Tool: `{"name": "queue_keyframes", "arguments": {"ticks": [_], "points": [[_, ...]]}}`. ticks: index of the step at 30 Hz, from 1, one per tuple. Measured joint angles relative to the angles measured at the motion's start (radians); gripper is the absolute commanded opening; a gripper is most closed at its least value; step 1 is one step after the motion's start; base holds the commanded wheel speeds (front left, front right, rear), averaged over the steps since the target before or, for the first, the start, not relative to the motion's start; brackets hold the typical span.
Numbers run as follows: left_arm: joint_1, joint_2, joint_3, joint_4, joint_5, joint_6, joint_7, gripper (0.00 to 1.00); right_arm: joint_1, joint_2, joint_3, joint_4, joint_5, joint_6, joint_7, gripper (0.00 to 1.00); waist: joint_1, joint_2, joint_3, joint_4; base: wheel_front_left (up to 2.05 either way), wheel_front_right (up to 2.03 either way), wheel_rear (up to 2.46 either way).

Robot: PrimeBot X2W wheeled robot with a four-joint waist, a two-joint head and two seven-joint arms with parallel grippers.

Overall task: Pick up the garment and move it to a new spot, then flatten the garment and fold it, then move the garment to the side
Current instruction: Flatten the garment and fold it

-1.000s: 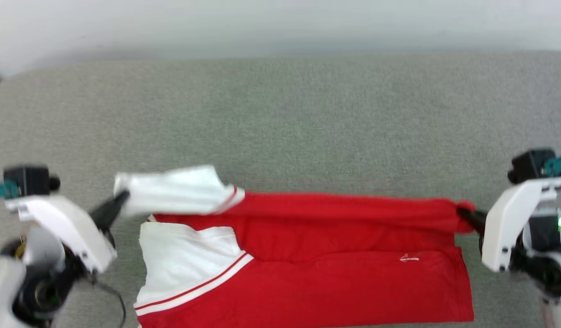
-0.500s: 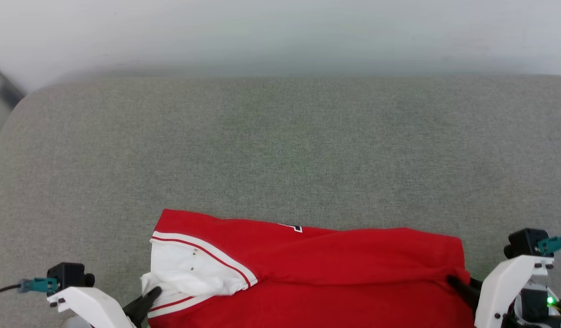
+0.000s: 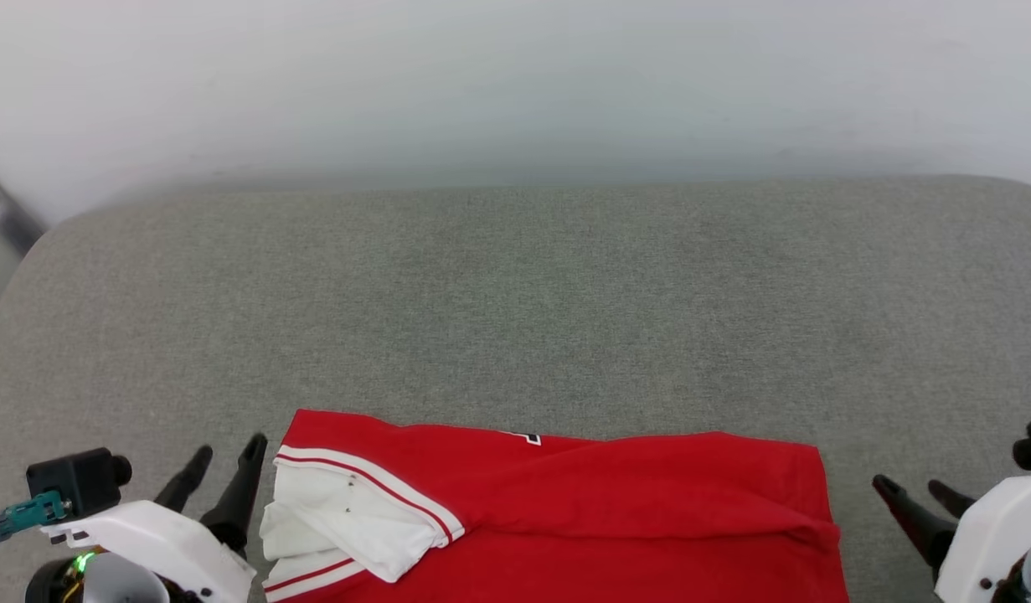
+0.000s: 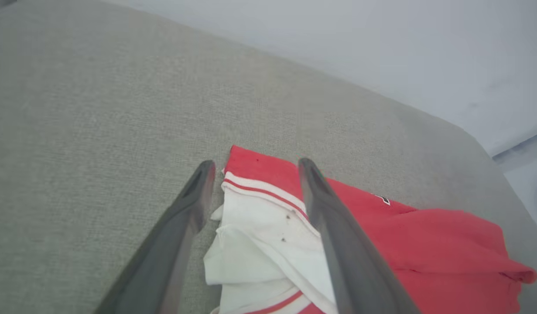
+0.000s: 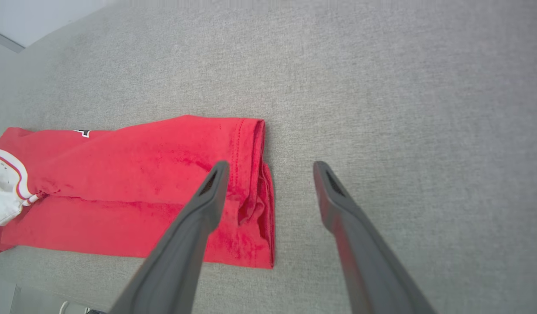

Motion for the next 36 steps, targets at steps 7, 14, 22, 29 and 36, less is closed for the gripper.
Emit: {"name": "queue_keyframes", "arguments": {"ticks": [7, 14, 22, 29, 36], "points": [[-0.037, -0.042, 0.0, -0.087, 0.139, 0.072, -0.156, 1.0, -0.027, 0.012, -0.074, -0.078, -0.04, 0.0, 0.115, 1.0, 0.0001, 0.0, -0.007, -0.005, 0.0, 0.0, 0.0], [-0.085, -0.074, -0.032, -0.11, 0.289, 0.109, -0.286, 1.0, -0.058, 0.012, -0.08, -0.084, -0.076, 0.0, 0.188, 1.0, 0.0002, 0.0, 0.021, 0.029, 0.0, 0.0, 0.0], [-0.121, -0.13, -0.054, -0.105, 0.398, 0.105, -0.334, 1.0, -0.064, 0.058, -0.074, 0.015, -0.081, 0.0, 0.228, 1.0, 0.0002, 0.0, 0.065, 0.088, 0.0, 0.0, 0.0], [-0.14, -0.149, -0.064, -0.106, 0.431, 0.083, -0.337, 1.0, -0.091, 0.077, -0.055, 0.134, -0.063, 0.0, 0.225, 1.0, 0.0002, 0.0, 0.108, 0.123, 0.0, 0.0, 0.0], [-0.141, -0.16, -0.063, -0.102, 0.44, 0.07, -0.338, 1.0, -0.122, 0.074, -0.043, 0.222, -0.014, 0.0, 0.211, 0.9, 0.0002, 0.0, 0.12, 0.13, 0.0, 0.0, 0.0]]}}
